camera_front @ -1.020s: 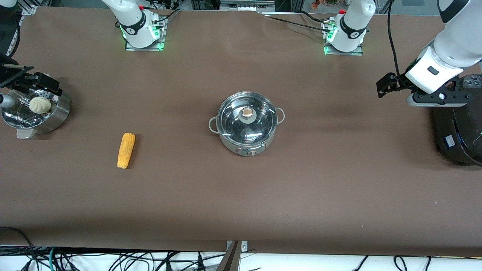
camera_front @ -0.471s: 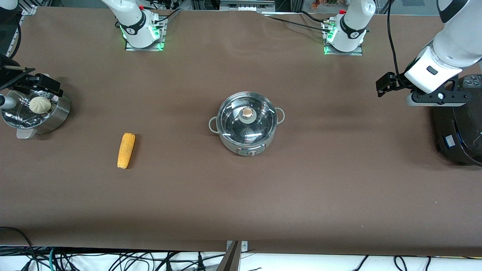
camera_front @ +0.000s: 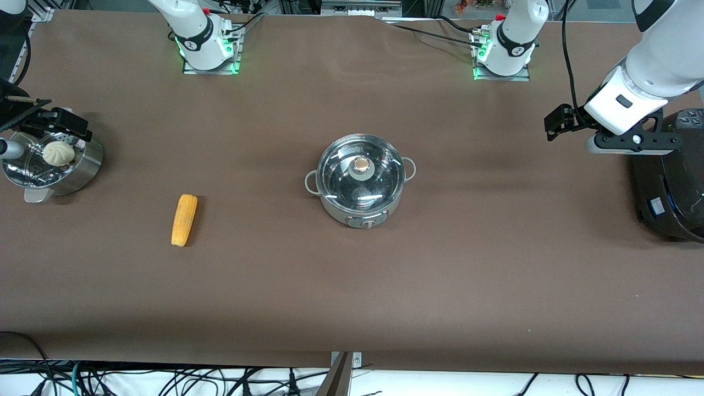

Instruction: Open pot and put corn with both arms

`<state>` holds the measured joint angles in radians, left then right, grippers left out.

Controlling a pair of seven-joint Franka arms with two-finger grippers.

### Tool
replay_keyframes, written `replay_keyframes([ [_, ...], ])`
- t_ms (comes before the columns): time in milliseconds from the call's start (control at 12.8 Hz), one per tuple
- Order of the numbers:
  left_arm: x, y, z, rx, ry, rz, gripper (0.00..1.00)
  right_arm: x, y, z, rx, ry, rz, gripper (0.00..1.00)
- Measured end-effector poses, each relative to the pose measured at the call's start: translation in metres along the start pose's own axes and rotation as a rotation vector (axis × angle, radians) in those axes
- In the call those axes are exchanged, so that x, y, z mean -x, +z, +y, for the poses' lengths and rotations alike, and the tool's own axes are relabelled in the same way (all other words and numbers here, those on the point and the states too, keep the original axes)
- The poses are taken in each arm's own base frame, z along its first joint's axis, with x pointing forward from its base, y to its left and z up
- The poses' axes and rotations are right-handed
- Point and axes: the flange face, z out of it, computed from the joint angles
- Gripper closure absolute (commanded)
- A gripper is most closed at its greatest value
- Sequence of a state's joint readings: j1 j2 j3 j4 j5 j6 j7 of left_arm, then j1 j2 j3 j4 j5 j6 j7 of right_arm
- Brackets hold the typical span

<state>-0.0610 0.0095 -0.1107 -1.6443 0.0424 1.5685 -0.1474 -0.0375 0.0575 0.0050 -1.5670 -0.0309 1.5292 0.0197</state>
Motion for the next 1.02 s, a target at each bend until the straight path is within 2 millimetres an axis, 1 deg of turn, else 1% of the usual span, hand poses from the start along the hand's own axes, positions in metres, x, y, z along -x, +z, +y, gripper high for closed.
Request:
replay_keyframes([
  [471, 0.000, 0.001, 0.005, -0.001, 0.009, -0.001, 0.00, 0.000, 0.000, 0.000, 0.000, 0.000, 0.000, 0.00],
  [627, -0.002, 0.004, 0.007, -0.001, 0.014, -0.008, 0.00, 0.000, 0.000, 0.000, 0.000, 0.000, 0.000, 0.00],
  [863, -0.005, 0.014, 0.020, -0.003, 0.039, -0.027, 0.00, 0.000, 0.000, 0.000, 0.000, 0.001, 0.000, 0.00],
  [1020, -0.006, 0.017, 0.028, -0.004, 0.052, -0.032, 0.00, 0.000, 0.000, 0.001, 0.000, 0.002, 0.001, 0.00],
])
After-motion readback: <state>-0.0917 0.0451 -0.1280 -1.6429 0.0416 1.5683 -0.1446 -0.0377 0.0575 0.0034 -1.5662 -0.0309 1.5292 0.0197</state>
